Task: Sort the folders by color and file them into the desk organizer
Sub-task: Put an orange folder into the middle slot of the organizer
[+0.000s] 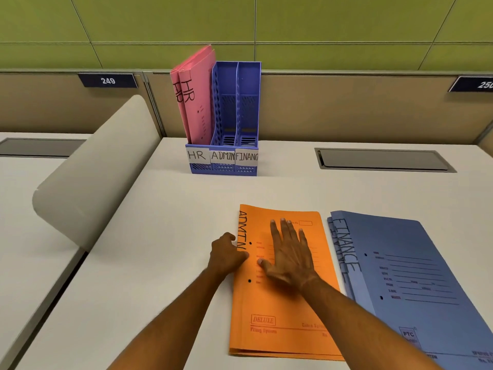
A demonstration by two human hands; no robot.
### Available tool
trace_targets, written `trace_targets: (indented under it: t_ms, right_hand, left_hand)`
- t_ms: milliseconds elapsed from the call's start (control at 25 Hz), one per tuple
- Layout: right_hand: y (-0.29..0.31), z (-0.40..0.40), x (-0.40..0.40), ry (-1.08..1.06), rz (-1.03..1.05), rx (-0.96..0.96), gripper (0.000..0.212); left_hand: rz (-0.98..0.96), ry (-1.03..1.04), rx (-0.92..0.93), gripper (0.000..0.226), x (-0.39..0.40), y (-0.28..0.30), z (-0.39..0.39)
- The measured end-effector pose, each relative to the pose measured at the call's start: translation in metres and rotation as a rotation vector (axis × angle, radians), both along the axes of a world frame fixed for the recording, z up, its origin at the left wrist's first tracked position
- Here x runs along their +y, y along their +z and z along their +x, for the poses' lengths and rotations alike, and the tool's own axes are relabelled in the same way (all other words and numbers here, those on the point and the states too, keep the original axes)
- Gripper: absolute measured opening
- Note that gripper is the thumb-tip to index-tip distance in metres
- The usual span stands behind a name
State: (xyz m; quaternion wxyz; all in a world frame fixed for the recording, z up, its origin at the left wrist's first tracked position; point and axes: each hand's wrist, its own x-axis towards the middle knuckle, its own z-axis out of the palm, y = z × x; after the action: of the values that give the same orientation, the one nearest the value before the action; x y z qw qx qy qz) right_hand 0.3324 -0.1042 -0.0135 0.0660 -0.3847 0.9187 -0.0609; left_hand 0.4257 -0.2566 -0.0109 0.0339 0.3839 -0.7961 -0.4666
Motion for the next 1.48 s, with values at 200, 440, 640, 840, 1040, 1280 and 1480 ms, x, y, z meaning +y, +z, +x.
trace_targets:
  t_ms: [200, 440, 640, 840, 1040, 1280, 1480]
  right_hand:
    - [0.008, -0.008, -0.005, -0.034, -0.046, -0.008, 0.105]
    - [0.041, -0.033, -0.014, -0.079, -0.217, 0.062, 0.098]
    - [0.091, -0.054, -0.036, -0.069, -0.363, 0.157, 0.094]
    - [0.152, -0.07, -0.068, -0.017, -0.547, 0.299, 0.082]
    - [0.209, -0.087, -0.101, 0.039, -0.672, 0.379, 0.065]
    - [0.263, -0.097, -0.134, 0.162, -0.761, 0.413, 0.049]
    - [0.298, -0.102, -0.159, 0.261, -0.833, 0.483, 0.029]
  left_hand:
    - [0.143, 0.044, 0.063, 0.019, -0.009, 0.007, -0.002]
    - [0.204, 0.042, 0.185, 0.008, -0.029, 0.04, -0.003]
    - [0.17, 0.077, 0.307, 0.008, -0.051, 0.082, -0.006]
    - [0.129, 0.132, 0.458, 0.01, -0.071, 0.126, -0.001]
    - [0.048, 0.123, 0.581, 0.008, -0.09, 0.163, 0.007]
    - [-0.042, 0.127, 0.7, 0.005, -0.116, 0.194, 0.017]
    - [-0.146, 0.175, 0.754, 0.007, -0.139, 0.206, 0.022]
